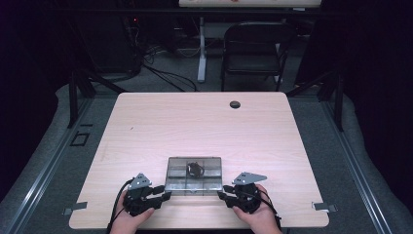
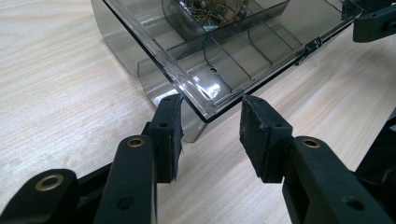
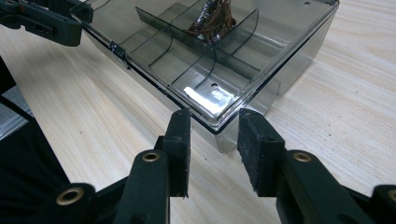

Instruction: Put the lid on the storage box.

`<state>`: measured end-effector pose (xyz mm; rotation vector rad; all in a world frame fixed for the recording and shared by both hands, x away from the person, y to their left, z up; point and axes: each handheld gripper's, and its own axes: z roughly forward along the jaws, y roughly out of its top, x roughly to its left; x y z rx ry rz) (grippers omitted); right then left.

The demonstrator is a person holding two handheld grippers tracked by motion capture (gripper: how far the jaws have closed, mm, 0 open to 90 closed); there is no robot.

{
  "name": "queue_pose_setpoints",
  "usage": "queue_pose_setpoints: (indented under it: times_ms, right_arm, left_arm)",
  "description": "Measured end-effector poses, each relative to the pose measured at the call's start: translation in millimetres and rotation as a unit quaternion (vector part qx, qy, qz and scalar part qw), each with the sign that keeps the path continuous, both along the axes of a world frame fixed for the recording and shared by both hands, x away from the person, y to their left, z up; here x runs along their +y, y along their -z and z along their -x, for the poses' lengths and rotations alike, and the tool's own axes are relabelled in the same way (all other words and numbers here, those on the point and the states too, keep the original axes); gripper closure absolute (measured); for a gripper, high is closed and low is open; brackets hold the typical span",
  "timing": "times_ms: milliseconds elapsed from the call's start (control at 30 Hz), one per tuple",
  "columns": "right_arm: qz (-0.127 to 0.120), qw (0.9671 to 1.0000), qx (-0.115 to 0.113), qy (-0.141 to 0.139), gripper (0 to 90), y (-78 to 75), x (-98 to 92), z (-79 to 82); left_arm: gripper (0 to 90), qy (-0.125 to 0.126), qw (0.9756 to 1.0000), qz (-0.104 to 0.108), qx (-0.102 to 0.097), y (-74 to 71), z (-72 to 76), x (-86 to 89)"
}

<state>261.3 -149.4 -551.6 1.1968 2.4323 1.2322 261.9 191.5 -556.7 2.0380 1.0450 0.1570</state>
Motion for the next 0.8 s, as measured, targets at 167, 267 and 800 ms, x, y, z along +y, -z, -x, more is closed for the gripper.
queue_pose_setpoints:
  times_ms: [167, 267, 800]
  right_arm:
    - [0.002, 1.0000, 0.001, -0.001, 64.2, 0.2, -0.7, -0.2]
    - [0.002, 1.0000, 0.002, -0.002, 63.8, 0.3, -0.9, -0.2]
    - [-0.020, 0.9998, 0.005, -0.003, 55.8, -2.7, -1.7, 0.7]
  left_arm:
    - [56.4, 0.003, 1.0000, 0.009, 0.002, -0.1, 0.0, 0.5]
    - [54.6, 0.004, 0.9999, 0.009, 0.004, 0.1, -0.1, 0.3]
    - [49.7, -0.003, 0.9999, 0.014, 0.001, -1.9, 0.4, 3.0]
